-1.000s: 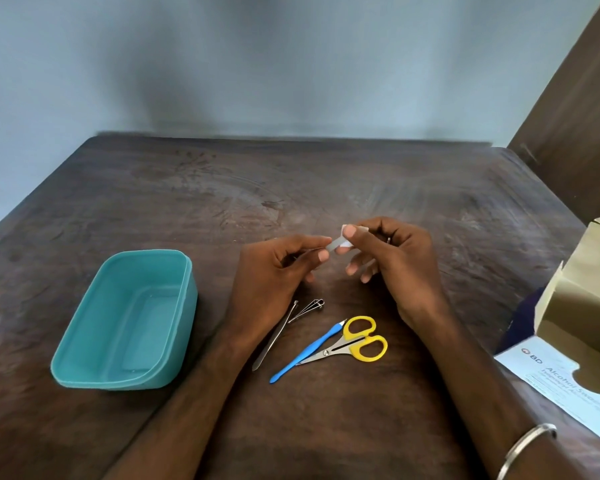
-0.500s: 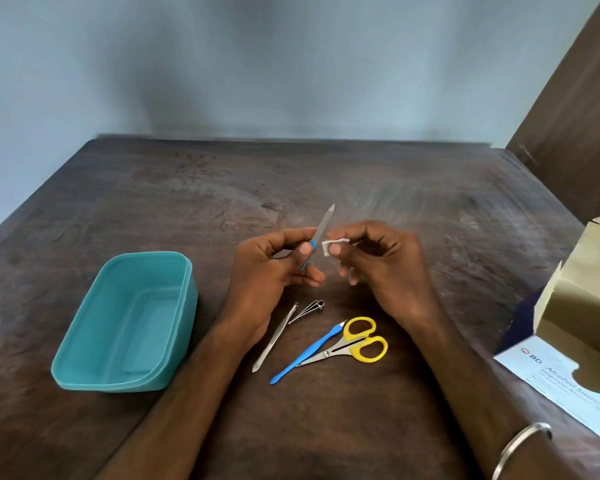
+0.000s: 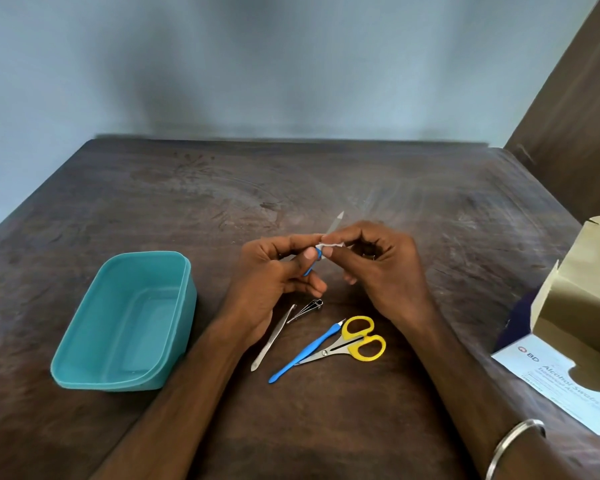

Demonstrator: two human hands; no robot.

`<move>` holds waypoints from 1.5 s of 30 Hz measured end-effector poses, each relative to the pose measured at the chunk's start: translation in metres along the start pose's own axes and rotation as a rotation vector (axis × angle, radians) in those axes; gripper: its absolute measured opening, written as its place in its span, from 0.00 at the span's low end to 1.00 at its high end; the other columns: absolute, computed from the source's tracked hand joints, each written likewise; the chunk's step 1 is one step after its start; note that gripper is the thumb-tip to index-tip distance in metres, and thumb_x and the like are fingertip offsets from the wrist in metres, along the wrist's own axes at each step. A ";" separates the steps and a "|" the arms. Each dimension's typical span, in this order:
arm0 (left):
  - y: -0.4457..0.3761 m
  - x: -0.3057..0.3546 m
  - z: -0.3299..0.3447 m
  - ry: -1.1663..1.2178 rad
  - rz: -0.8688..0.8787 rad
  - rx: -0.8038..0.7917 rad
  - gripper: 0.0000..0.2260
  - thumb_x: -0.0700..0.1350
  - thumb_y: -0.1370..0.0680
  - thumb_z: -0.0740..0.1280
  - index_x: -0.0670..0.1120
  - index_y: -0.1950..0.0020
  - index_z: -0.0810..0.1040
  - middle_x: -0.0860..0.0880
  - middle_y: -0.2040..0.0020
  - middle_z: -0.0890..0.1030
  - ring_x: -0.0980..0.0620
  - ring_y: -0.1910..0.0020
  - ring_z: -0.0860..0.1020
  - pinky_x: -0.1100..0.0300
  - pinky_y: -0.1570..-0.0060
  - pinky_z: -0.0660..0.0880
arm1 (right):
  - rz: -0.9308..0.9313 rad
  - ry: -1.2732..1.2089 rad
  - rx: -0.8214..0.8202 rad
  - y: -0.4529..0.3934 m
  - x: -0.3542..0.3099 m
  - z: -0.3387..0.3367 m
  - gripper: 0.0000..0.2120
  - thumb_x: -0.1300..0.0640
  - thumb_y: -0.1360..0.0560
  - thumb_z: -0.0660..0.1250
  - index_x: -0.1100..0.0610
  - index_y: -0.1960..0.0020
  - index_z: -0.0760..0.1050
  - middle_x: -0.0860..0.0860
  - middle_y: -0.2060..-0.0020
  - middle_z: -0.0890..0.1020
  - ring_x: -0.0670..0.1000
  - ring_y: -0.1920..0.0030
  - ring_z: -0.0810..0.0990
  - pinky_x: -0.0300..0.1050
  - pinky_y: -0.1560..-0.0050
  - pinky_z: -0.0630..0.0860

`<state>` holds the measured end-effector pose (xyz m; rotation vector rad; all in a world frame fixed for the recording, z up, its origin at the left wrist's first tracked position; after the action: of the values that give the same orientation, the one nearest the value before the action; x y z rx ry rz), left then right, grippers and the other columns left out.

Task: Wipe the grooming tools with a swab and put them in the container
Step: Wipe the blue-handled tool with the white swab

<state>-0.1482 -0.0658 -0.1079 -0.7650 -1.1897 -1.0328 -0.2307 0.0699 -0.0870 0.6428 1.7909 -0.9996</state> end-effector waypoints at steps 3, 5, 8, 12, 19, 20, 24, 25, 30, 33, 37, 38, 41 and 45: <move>0.000 -0.001 0.001 0.020 -0.006 0.011 0.09 0.35 0.23 0.68 0.42 0.47 0.85 0.43 0.60 0.84 0.47 0.71 0.81 0.55 0.66 0.80 | 0.013 0.001 0.041 0.000 0.000 -0.004 0.04 0.60 0.26 0.75 0.54 0.53 0.85 0.50 0.62 0.86 0.51 0.70 0.80 0.47 0.69 0.77; 0.000 -0.002 0.001 0.041 -0.017 0.021 0.08 0.35 0.24 0.68 0.44 0.51 0.85 0.44 0.62 0.84 0.47 0.72 0.81 0.55 0.67 0.80 | 0.031 -0.039 0.086 -0.001 0.001 -0.007 0.05 0.61 0.27 0.75 0.53 0.53 0.84 0.50 0.62 0.86 0.51 0.70 0.79 0.45 0.70 0.77; 0.000 -0.002 0.000 0.031 -0.020 0.012 0.08 0.35 0.24 0.68 0.43 0.50 0.85 0.44 0.61 0.84 0.47 0.72 0.81 0.56 0.68 0.79 | 0.030 -0.046 0.047 -0.001 0.000 -0.005 0.04 0.62 0.27 0.75 0.54 0.54 0.84 0.52 0.61 0.86 0.50 0.71 0.78 0.46 0.71 0.77; -0.001 -0.002 -0.001 0.030 -0.029 0.013 0.09 0.34 0.24 0.67 0.43 0.49 0.85 0.45 0.61 0.84 0.47 0.72 0.79 0.56 0.69 0.78 | 0.036 -0.055 0.084 -0.002 -0.001 -0.006 0.05 0.62 0.27 0.75 0.54 0.54 0.85 0.49 0.61 0.86 0.48 0.71 0.77 0.43 0.71 0.76; 0.000 -0.001 -0.001 0.012 -0.023 0.009 0.10 0.33 0.23 0.67 0.43 0.51 0.86 0.44 0.60 0.84 0.47 0.73 0.79 0.57 0.70 0.77 | 0.048 -0.040 0.025 -0.001 0.000 -0.005 0.04 0.62 0.28 0.76 0.55 0.54 0.85 0.51 0.62 0.86 0.48 0.70 0.78 0.42 0.70 0.75; 0.000 -0.001 -0.001 0.010 -0.021 0.009 0.10 0.33 0.23 0.67 0.43 0.50 0.85 0.44 0.60 0.84 0.47 0.73 0.78 0.57 0.70 0.77 | 0.051 -0.026 0.020 0.000 0.000 -0.004 0.04 0.62 0.27 0.76 0.55 0.54 0.85 0.51 0.62 0.86 0.48 0.69 0.78 0.43 0.70 0.76; 0.000 -0.001 0.001 0.000 -0.040 0.002 0.10 0.32 0.23 0.66 0.42 0.49 0.85 0.44 0.62 0.84 0.48 0.75 0.77 0.59 0.71 0.76 | 0.051 -0.086 0.165 -0.002 -0.001 -0.016 0.06 0.64 0.28 0.75 0.54 0.55 0.85 0.52 0.60 0.87 0.47 0.70 0.76 0.44 0.71 0.75; 0.000 -0.001 0.002 -0.006 -0.043 0.000 0.10 0.32 0.23 0.66 0.41 0.48 0.85 0.44 0.63 0.83 0.48 0.75 0.77 0.59 0.72 0.76 | 0.049 -0.085 0.178 -0.003 0.000 -0.018 0.06 0.64 0.28 0.75 0.54 0.55 0.85 0.52 0.59 0.87 0.47 0.70 0.76 0.46 0.70 0.75; -0.001 -0.002 -0.001 -0.001 -0.041 0.014 0.10 0.31 0.23 0.66 0.42 0.50 0.85 0.46 0.63 0.83 0.48 0.76 0.76 0.59 0.73 0.75 | 0.071 -0.059 0.069 -0.001 -0.001 -0.008 0.06 0.64 0.29 0.76 0.55 0.57 0.85 0.52 0.64 0.85 0.47 0.71 0.76 0.41 0.71 0.74; -0.001 -0.003 -0.001 -0.017 -0.043 0.010 0.10 0.32 0.23 0.66 0.42 0.50 0.85 0.47 0.64 0.83 0.48 0.76 0.75 0.59 0.73 0.75 | 0.081 -0.076 0.101 -0.001 -0.001 -0.010 0.05 0.64 0.29 0.76 0.56 0.56 0.85 0.52 0.65 0.85 0.47 0.71 0.75 0.40 0.71 0.73; -0.001 -0.003 -0.002 -0.043 -0.051 -0.001 0.10 0.31 0.23 0.66 0.41 0.48 0.85 0.47 0.63 0.83 0.49 0.76 0.75 0.59 0.73 0.74 | 0.056 -0.103 0.190 -0.002 -0.005 -0.019 0.05 0.65 0.28 0.75 0.57 0.55 0.85 0.52 0.64 0.86 0.48 0.72 0.76 0.41 0.71 0.74; -0.002 -0.004 -0.002 -0.044 -0.050 0.000 0.10 0.31 0.23 0.66 0.41 0.49 0.85 0.47 0.63 0.83 0.49 0.76 0.75 0.59 0.73 0.74 | 0.055 -0.104 0.188 -0.002 -0.005 -0.019 0.04 0.65 0.28 0.75 0.57 0.55 0.85 0.53 0.65 0.85 0.48 0.73 0.76 0.41 0.71 0.75; -0.002 -0.004 -0.003 -0.041 -0.046 0.005 0.10 0.31 0.23 0.66 0.40 0.49 0.85 0.45 0.62 0.83 0.49 0.77 0.74 0.59 0.74 0.73 | 0.075 -0.090 0.135 -0.001 -0.003 -0.014 0.04 0.65 0.28 0.75 0.59 0.55 0.84 0.50 0.69 0.84 0.48 0.74 0.77 0.42 0.72 0.75; -0.002 -0.003 -0.002 -0.055 -0.036 0.003 0.10 0.31 0.23 0.66 0.42 0.50 0.85 0.47 0.63 0.83 0.49 0.76 0.74 0.59 0.74 0.73 | 0.095 -0.068 0.122 -0.002 0.000 -0.013 0.04 0.64 0.28 0.76 0.57 0.55 0.85 0.48 0.69 0.84 0.49 0.73 0.78 0.43 0.71 0.75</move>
<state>-0.1493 -0.0674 -0.1113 -0.7759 -1.2556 -1.0449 -0.2384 0.0800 -0.0840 0.7538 1.6345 -1.0597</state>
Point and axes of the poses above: each hand's wrist, its own y-axis away from the middle knuckle, its own z-axis out of the palm, x = y × z, the point moved 5 cm from there along -y, towards the middle knuckle
